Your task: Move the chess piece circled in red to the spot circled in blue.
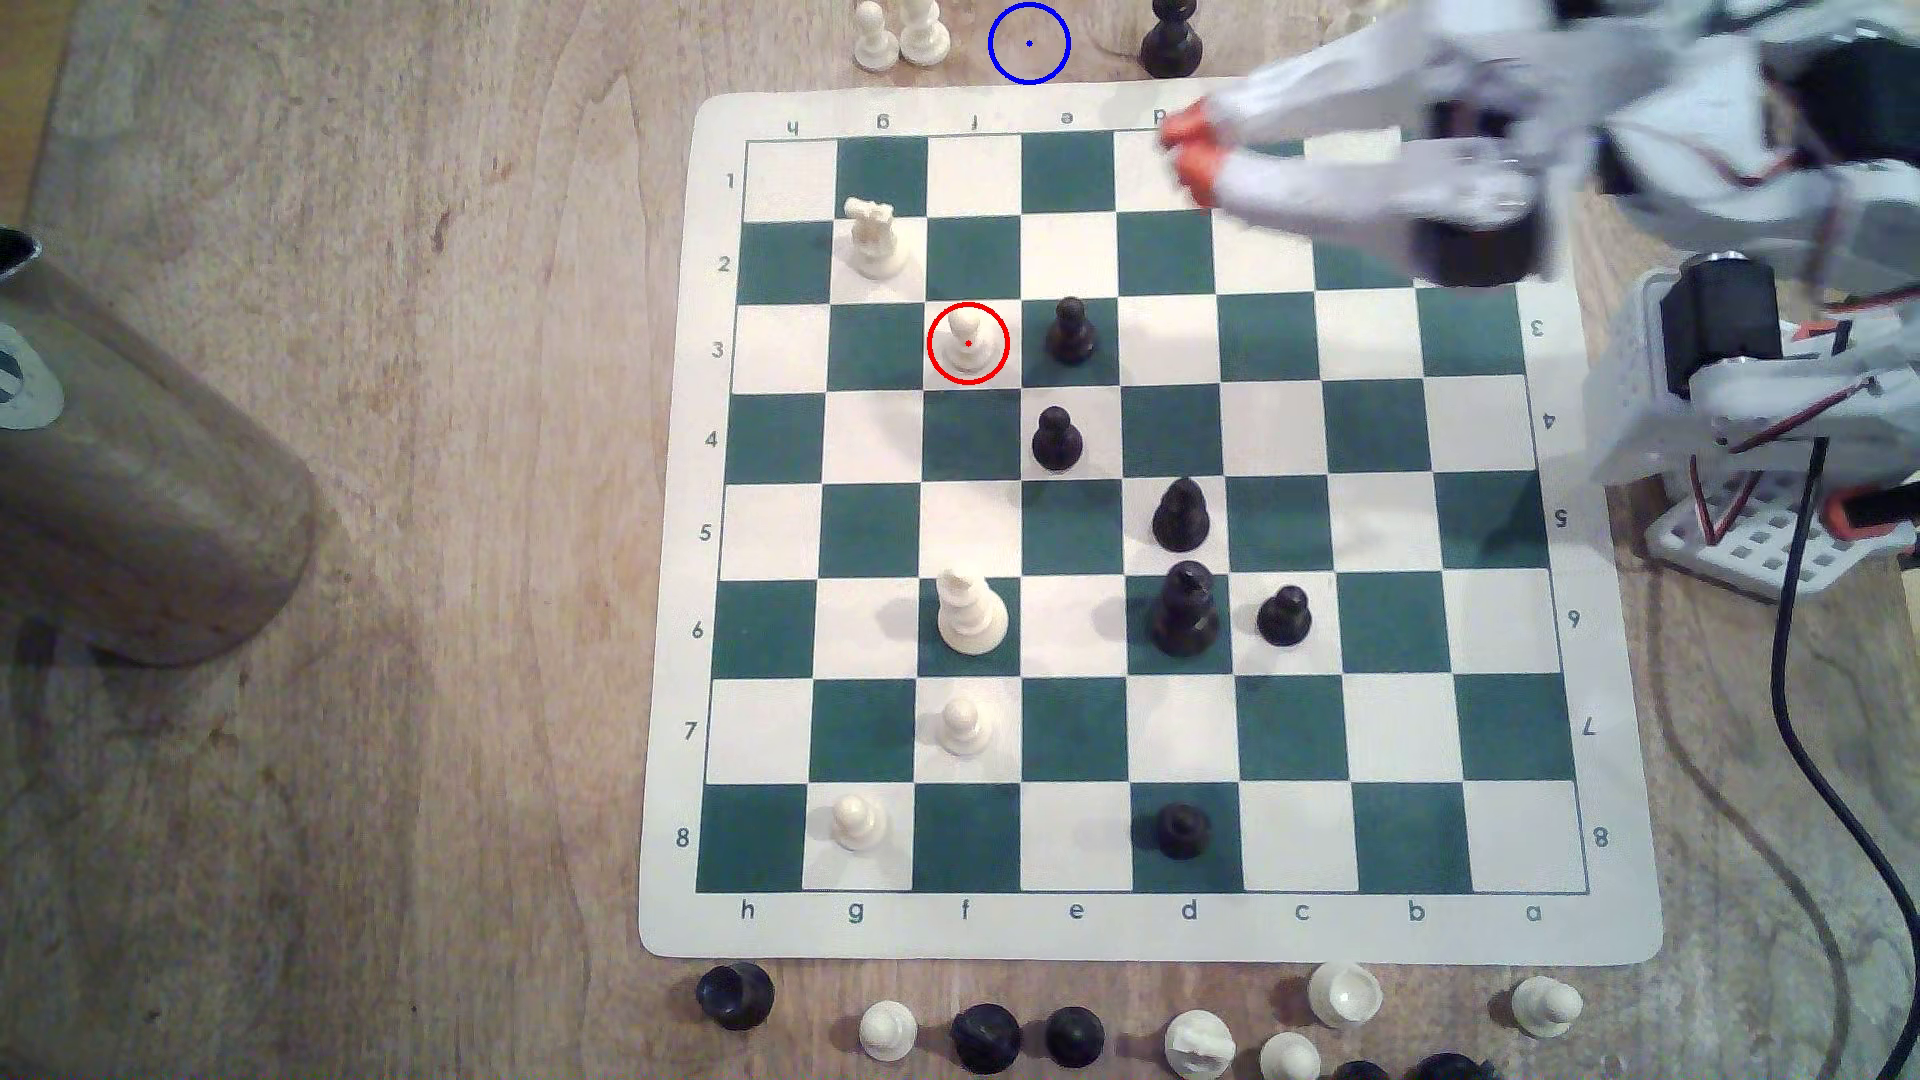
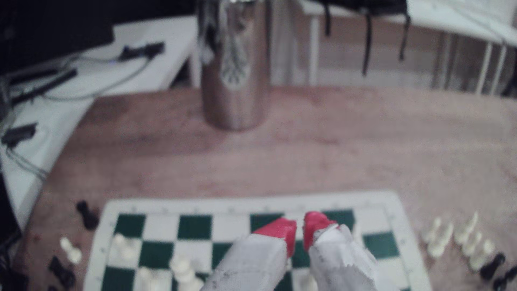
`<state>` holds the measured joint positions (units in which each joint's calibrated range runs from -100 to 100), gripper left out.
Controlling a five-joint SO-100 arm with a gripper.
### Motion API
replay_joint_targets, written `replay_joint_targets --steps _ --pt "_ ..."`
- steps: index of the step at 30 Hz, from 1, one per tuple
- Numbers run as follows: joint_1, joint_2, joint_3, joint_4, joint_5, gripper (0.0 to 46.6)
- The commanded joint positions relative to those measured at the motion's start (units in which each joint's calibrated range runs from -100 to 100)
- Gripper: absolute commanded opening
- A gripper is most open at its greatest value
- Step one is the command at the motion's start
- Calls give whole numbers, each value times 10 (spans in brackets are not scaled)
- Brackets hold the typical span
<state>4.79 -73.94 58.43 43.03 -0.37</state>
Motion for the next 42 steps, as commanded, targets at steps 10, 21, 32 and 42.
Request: replay_joint_targets --steps 10,21,32,42 --pt "6 398 -346 145 -56 146" --pt "42 546 -387 127 -48 179" --pt "59 654 -404 58 -48 193" --pt "62 743 -487 61 -41 187"
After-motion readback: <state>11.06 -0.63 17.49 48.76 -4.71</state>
